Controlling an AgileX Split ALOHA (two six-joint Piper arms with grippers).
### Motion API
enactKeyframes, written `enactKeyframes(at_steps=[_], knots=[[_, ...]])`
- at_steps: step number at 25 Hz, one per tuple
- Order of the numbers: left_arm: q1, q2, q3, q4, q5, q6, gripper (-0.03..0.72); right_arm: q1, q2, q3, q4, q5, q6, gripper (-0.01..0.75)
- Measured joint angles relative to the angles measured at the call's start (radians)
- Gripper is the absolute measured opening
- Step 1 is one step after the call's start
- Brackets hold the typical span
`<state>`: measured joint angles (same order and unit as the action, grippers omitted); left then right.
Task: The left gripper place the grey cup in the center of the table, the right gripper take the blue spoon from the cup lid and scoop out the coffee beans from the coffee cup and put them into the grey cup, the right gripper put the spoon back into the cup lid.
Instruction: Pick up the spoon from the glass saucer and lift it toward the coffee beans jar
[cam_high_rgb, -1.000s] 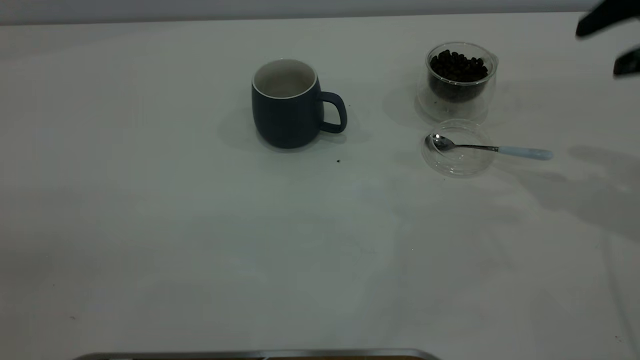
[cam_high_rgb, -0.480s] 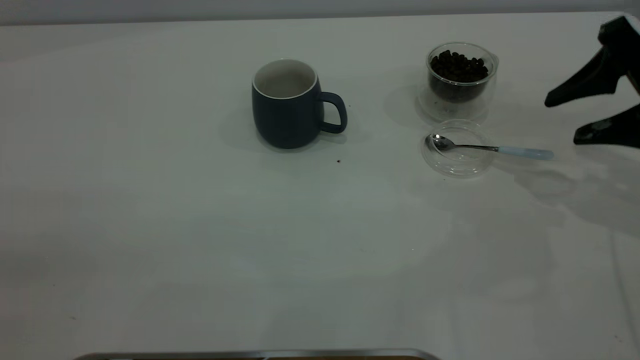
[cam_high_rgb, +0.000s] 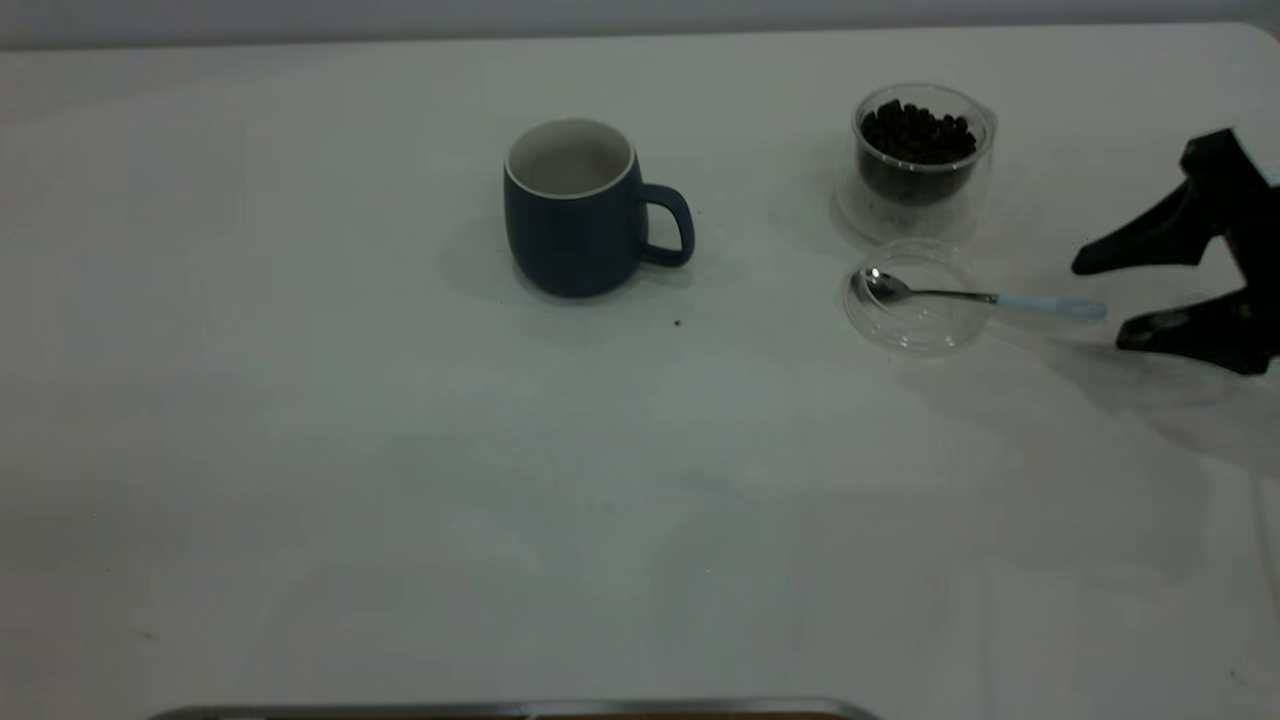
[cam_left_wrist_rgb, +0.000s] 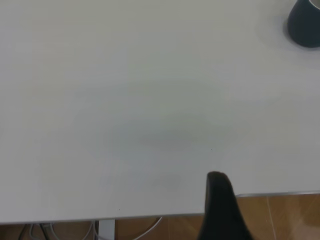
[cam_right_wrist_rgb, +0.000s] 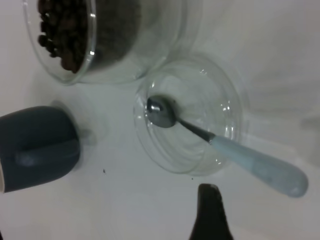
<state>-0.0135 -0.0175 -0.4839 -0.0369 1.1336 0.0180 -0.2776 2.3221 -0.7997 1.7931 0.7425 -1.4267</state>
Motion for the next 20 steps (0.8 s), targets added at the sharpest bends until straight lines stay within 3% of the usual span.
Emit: enactKeyframes(at_steps=[20], knots=[[0.000,0.000,0.000,0.000,0.000,0.000,0.545,0.020,0.148,-0.109,0.000,0.131,-0.035,0.592]])
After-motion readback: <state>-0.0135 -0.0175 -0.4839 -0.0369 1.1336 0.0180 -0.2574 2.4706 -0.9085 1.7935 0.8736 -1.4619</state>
